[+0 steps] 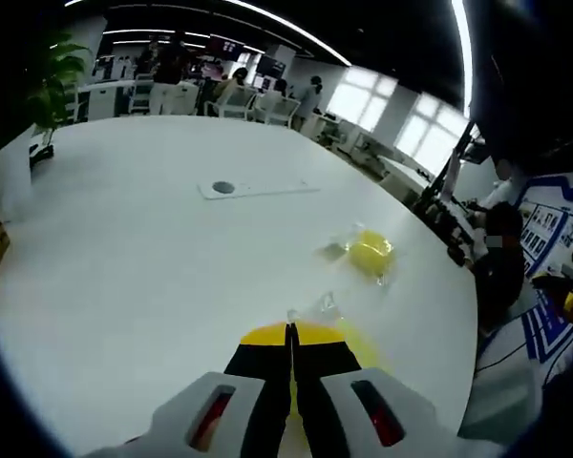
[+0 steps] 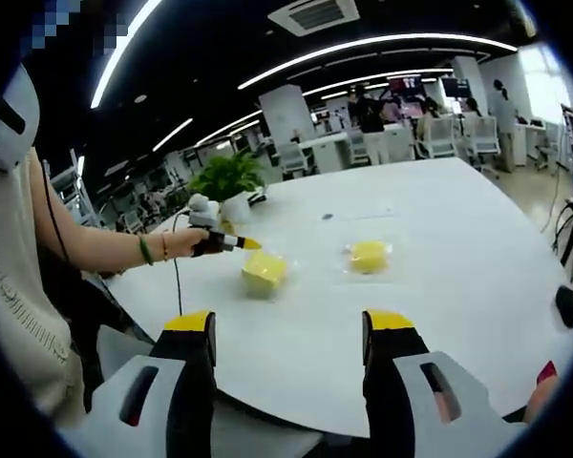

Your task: Compare the silicone blocks by pressing each to a similar depth, holding the contact briefly, and releasing to observe deformation and rebound differences across the visible hardness samples.

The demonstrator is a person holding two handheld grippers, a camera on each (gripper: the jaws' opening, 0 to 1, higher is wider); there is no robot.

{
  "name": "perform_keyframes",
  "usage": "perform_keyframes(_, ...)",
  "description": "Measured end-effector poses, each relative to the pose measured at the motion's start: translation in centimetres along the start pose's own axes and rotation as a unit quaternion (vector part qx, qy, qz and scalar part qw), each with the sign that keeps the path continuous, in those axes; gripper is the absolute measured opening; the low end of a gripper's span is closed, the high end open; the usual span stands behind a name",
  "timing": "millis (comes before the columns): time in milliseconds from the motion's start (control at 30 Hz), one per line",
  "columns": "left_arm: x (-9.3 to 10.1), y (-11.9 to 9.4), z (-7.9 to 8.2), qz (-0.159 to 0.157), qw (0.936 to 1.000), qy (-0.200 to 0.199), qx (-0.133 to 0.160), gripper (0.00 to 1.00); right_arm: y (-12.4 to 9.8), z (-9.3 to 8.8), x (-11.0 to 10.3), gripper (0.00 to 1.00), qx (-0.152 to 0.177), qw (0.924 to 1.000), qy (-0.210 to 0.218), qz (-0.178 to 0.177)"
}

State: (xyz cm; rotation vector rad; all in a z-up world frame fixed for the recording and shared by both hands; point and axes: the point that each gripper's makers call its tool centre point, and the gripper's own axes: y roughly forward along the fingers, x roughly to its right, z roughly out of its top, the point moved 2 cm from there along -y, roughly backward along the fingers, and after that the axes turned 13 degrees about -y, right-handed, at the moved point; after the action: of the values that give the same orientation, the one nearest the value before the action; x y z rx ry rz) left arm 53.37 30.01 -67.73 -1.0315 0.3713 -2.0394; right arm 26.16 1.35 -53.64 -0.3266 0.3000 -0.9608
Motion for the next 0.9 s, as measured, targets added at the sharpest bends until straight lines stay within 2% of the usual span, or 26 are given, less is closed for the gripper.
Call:
perform_keyframes(100,-0.9,0.8,-0.6,0.015,0.9998,0.004,-0.012,0.0,0.1,-0.1,0.1,0.57,-0.003,1.0,0.003,-0.001)
perform_keyframes(200,-0.9,0.8,-1.0,0.019,0.9997,0.0,-0.015,0.0,0.2,-0.2,0.3,0.56,-0.009,1.0,-0.003,-0.002)
perform_keyframes(400,-1.8,1.7,-1.5,0.033,0.9989,0.02,-0.028,0.0,0.7,-0.2,0.8,0.55,-0.009,1.0,0.002,-0.001)
perform_keyframes(500,-1.8,1.9,-1.9,0.035,0.9985,0.03,-0.03,0.0,1.0,-0.3,1.0,0.55,-0.011,0.9999,0.001,0.0)
perform_keyframes(600,-0.9,1.6,-2.3,0.032,0.9982,0.042,-0.029,0.0,1.2,-0.2,0.9,0.55,-0.011,0.9999,0.002,0.005)
perform_keyframes(767,-0.1,1.2,-2.5,0.017,0.9986,0.037,-0.034,0.0,1.5,-0.3,1.0,0.54,-0.012,0.9999,0.0,0.009)
perform_keyframes(900,-0.5,0.7,-2.1,0.037,0.9983,0.039,-0.023,0.1,1.7,-0.2,0.8,0.54,-0.01,0.9999,0.0,0.014)
